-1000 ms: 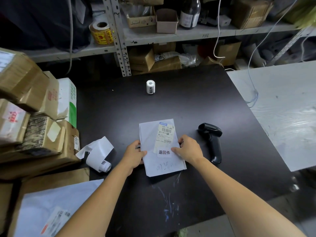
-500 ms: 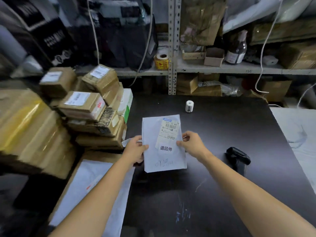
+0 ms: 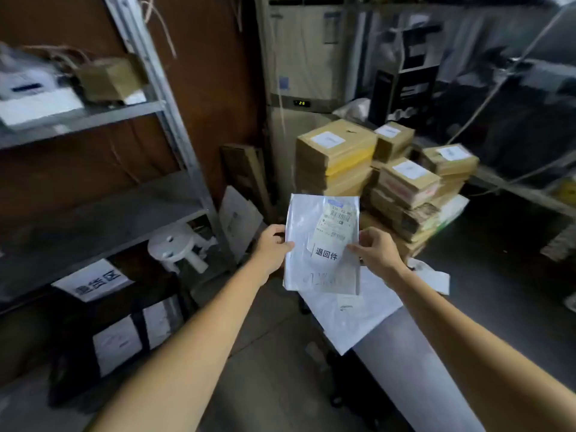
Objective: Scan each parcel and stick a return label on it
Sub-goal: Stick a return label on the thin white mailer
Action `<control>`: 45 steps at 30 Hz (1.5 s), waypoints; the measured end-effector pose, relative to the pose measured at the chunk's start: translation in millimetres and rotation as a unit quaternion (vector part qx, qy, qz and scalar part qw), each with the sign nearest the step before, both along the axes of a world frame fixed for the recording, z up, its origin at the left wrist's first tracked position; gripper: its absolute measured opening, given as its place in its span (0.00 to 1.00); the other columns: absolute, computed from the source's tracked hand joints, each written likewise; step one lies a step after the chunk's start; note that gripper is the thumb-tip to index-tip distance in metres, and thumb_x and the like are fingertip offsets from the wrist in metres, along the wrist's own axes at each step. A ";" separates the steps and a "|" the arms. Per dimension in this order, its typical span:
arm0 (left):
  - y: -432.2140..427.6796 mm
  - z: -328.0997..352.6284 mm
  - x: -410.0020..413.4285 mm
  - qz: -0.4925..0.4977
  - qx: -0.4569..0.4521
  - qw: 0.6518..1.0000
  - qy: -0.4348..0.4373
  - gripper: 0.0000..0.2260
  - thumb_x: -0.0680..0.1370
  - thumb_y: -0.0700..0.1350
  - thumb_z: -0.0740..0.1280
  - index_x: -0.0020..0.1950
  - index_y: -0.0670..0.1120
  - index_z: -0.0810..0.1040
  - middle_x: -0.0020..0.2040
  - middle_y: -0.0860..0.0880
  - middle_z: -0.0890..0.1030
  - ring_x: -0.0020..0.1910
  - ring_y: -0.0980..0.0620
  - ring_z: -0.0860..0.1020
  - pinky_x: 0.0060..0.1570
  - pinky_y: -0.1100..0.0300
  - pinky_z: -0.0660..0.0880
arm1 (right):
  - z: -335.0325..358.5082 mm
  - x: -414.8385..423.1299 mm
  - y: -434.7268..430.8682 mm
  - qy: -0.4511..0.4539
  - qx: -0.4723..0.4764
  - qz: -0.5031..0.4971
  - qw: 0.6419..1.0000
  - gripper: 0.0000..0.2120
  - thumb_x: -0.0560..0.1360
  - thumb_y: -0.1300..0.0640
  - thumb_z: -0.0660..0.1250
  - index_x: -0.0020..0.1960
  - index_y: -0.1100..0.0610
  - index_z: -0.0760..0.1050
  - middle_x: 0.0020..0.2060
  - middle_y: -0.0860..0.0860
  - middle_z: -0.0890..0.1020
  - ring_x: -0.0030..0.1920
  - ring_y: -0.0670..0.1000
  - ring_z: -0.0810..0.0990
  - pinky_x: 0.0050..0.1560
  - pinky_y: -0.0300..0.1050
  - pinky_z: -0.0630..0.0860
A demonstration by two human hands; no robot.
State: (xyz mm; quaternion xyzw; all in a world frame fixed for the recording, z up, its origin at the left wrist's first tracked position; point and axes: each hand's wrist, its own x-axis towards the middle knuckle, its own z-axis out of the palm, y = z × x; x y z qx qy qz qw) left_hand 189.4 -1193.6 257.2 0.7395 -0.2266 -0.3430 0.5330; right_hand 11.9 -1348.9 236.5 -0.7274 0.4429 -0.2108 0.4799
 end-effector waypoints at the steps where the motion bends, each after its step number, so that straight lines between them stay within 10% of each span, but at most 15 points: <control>1: 25.6 1.2 20.2 0.025 0.002 1.000 0.001 0.13 0.79 0.36 0.64 0.63 0.46 0.72 0.51 0.48 0.78 0.49 0.48 0.79 0.44 0.54 0.78 | 1.3 27.7 16.9 0.003 -0.006 0.024 1.000 0.06 0.68 0.57 0.75 0.42 0.52 0.78 0.39 0.50 0.83 0.43 0.55 0.84 0.42 0.58 0.83; 11: 283.2 -15.6 209.3 0.223 0.031 0.974 0.004 0.15 0.78 0.34 0.66 0.61 0.49 0.74 0.47 0.52 0.75 0.43 0.54 0.76 0.32 0.60 0.75 | -14.8 291.9 227.1 0.015 0.004 0.213 0.977 0.07 0.72 0.59 0.74 0.44 0.50 0.77 0.41 0.45 0.83 0.42 0.48 0.83 0.47 0.56 0.84; 20: 437.9 -36.7 361.9 0.275 0.050 0.960 0.005 0.15 0.77 0.34 0.67 0.60 0.50 0.76 0.57 0.41 0.79 0.52 0.44 0.80 0.44 0.51 0.80 | -37.9 470.0 360.8 0.047 -0.012 0.286 0.957 0.09 0.73 0.56 0.75 0.49 0.52 0.76 0.43 0.48 0.83 0.45 0.51 0.83 0.46 0.50 0.83; 26: 468.3 -77.7 422.9 0.311 0.079 0.947 0.019 0.16 0.78 0.36 0.67 0.64 0.48 0.74 0.50 0.51 0.74 0.45 0.54 0.77 0.33 0.62 0.76 | -74.2 553.4 391.6 0.089 -0.028 0.324 0.941 0.10 0.74 0.55 0.74 0.51 0.53 0.75 0.47 0.51 0.84 0.46 0.52 0.83 0.48 0.49 0.82; 32: 473.5 -151.0 467.9 0.354 0.110 0.925 0.079 0.19 0.78 0.34 0.67 0.67 0.45 0.72 0.55 0.46 0.74 0.52 0.46 0.77 0.49 0.49 0.80 | -153.0 621.1 397.9 0.115 -0.004 0.378 0.919 0.09 0.74 0.57 0.74 0.51 0.53 0.76 0.48 0.51 0.83 0.48 0.53 0.82 0.50 0.47 0.80; 45: 420.7 -399.6 566.7 0.356 0.134 0.906 0.187 0.15 0.77 0.30 0.64 0.59 0.45 0.75 0.44 0.42 0.81 0.45 0.43 0.81 0.44 0.52 0.80 | -398.3 715.7 351.5 0.218 0.012 0.364 0.905 0.12 0.73 0.55 0.74 0.55 0.56 0.79 0.45 0.50 0.83 0.47 0.52 0.81 0.42 0.39 0.72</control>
